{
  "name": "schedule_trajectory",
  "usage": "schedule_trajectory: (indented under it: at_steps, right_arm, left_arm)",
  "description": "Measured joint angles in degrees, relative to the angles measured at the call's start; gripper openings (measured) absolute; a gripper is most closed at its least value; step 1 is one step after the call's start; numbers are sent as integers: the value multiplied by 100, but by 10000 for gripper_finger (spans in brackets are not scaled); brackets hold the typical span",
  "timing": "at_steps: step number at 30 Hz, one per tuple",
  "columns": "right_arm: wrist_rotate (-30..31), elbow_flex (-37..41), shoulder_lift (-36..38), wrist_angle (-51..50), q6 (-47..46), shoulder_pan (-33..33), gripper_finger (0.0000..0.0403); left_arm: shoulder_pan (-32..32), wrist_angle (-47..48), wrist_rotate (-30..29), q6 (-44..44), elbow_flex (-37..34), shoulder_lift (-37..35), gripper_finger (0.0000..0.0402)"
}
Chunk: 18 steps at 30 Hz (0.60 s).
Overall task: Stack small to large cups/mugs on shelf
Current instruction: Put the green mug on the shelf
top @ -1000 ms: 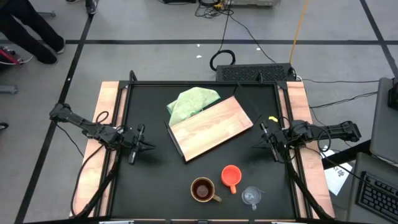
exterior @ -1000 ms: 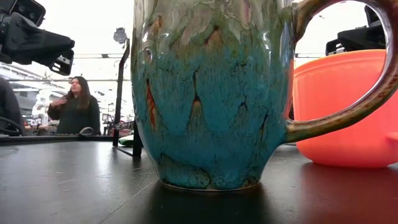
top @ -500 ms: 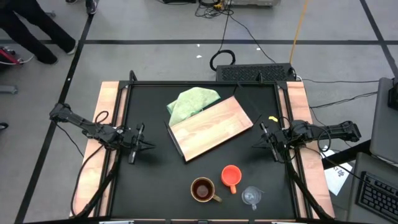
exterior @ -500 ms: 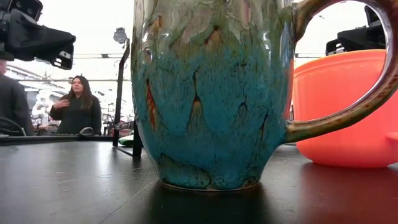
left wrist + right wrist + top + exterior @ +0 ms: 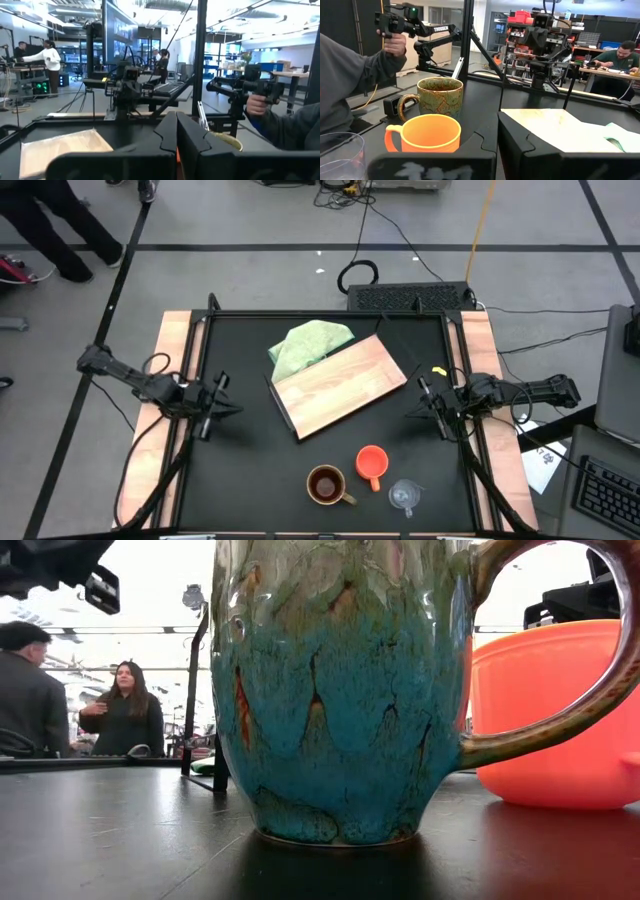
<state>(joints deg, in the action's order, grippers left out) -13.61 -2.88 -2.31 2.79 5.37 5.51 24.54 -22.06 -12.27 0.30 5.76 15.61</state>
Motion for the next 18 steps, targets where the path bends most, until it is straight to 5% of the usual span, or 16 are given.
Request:
schedule_trajectory:
  at_steps: [18]
  right_arm:
    - [0,-1,0,4,2,-1,0]
  left_arm:
    - [-20,606,-31,107,2634,3138,1]
